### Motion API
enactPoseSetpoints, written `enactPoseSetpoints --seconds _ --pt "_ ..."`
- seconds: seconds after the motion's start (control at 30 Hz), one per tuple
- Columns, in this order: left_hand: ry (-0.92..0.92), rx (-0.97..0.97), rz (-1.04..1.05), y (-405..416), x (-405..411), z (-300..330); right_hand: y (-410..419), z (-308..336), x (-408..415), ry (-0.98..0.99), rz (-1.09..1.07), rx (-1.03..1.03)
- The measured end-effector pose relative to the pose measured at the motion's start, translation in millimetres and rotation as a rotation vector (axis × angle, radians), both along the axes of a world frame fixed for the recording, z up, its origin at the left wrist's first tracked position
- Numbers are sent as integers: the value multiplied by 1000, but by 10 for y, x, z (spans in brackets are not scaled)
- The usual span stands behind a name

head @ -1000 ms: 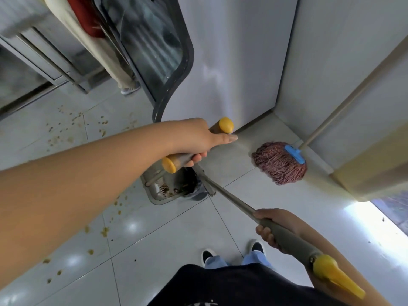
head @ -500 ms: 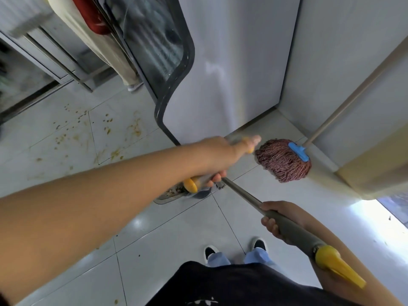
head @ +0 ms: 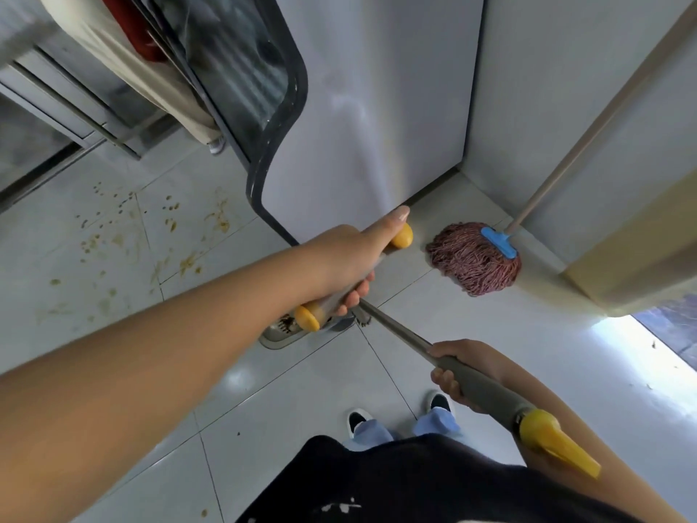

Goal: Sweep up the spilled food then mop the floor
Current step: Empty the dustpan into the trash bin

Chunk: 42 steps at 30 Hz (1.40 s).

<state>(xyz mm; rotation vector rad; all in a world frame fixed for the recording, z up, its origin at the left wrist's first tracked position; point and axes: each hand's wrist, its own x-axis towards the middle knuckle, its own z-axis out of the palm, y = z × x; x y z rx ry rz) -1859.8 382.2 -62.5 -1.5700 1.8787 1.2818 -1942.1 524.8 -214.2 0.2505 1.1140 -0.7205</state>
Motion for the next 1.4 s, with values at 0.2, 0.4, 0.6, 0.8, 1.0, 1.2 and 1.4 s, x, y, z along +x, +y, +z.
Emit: enactPoseSetpoints --seconds 0.2,0.4,0.6,0.8,1.0,1.2,1.4 --pt "-4 -65 69 -38 117 85 18 11 8 13 -20 -13" --pt "1 -111 67 -85 225 146 -1 22 16 37 -38 -2" --pt "-8 -114 66 -156 293 217 -52 9 -1 55 22 13" --pt "14 -91 70 -107 248 171 -63 24 3 18 -18 -10" --pt "30 -104 86 -179 204 209 -57 26 27 42 -14 -10" --pt "45 -114 79 -377 389 230 -20 42 -10 40 -10 4" --pt "100 -230 192 -755 1126 434 33 80 -22 10 -17 12"
